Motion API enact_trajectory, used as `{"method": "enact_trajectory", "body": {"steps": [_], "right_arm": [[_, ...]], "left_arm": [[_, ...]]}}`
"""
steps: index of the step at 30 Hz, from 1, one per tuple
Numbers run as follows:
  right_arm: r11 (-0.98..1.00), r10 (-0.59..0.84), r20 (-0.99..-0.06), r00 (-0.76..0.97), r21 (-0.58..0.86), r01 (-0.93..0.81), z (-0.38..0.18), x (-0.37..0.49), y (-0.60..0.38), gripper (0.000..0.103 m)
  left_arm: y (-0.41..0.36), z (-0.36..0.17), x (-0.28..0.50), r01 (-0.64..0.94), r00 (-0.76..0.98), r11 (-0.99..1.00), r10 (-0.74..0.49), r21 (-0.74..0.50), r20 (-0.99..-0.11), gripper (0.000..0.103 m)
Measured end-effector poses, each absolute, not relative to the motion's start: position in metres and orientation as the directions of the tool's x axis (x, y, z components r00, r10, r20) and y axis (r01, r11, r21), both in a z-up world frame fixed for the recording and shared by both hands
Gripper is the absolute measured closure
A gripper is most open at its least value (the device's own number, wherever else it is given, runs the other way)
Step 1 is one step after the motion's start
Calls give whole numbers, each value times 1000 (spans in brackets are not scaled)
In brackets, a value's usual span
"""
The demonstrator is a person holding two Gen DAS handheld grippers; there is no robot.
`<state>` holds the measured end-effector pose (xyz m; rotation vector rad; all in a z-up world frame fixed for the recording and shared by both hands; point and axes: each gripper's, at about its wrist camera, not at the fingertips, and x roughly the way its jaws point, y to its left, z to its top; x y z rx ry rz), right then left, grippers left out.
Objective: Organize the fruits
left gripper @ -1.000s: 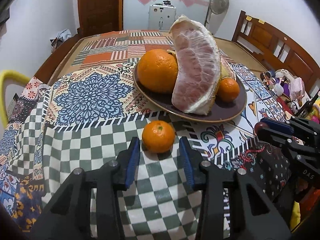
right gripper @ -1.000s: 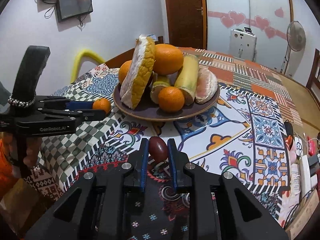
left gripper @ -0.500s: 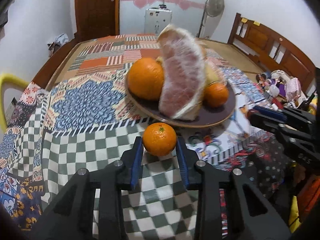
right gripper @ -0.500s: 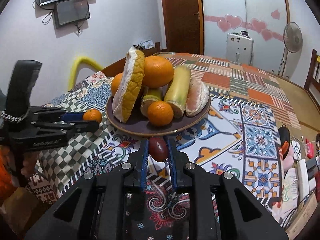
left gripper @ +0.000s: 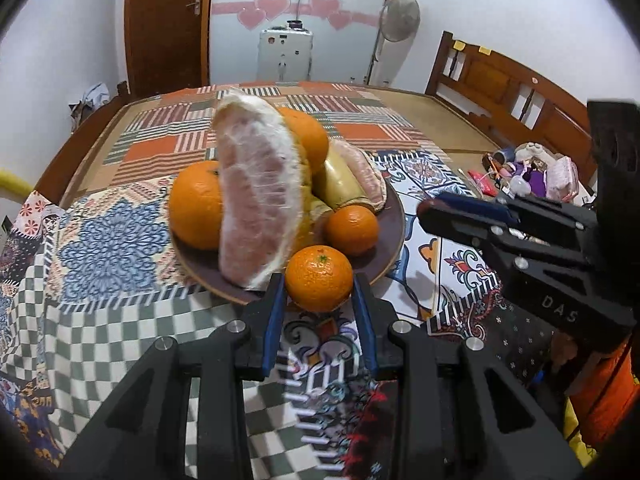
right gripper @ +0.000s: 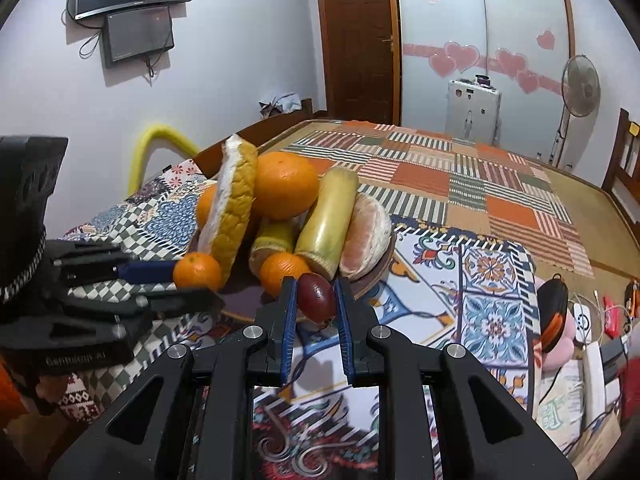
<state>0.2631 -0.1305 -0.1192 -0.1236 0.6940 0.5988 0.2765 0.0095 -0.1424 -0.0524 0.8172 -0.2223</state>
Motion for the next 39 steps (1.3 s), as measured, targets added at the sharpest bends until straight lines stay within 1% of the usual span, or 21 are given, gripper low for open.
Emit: {"method": "enact_trajectory", "body": {"steps": [11, 20, 22, 26, 28, 29, 30, 32, 35, 39], "right_arm": [[807, 493, -673, 551, 117, -579, -131, 287, -128, 86], [807, 481, -690, 540, 109, -580, -137, 293, -123, 85], [804, 482, -699, 528, 115, -583, -138, 293, -121, 84], [812, 474, -698, 538, 109, -574, -137, 293, -123, 75], [811, 479, -695, 536, 117, -573, -136, 293, -124, 73], [811, 482, -692, 538, 120, -572, -135, 292, -125, 73], [811, 482, -691, 539, 120, -572, -134, 292, -126, 72], [814, 478, -683, 552, 108, -571, -130, 288, -127, 72], [820, 473, -665, 578, 91, -565, -121, 279, -130, 72], [829, 476, -626, 618, 85, -553, -100, 260, -135, 72]], "left_arm": [[-13, -153, 295, 165, 664, 983, -173, -84, -727, 70], [-10, -155, 297, 182, 663, 979, -190, -90, -724, 69], [-7, -155, 295, 187, 666, 978, -196, -94, -720, 68], [-1, -157, 292, 190, 669, 977, -203, -100, -715, 68], [0, -156, 291, 190, 668, 976, -207, -105, -715, 67], [2, -156, 290, 192, 666, 975, -212, -110, -715, 64], [2, -156, 288, 198, 664, 973, -220, -116, -715, 58], [2, -155, 283, 195, 670, 974, -215, -111, -711, 53], [3, -150, 274, 183, 685, 979, -189, -85, -704, 53], [10, -133, 257, 164, 708, 981, -187, -99, -681, 53]]}}
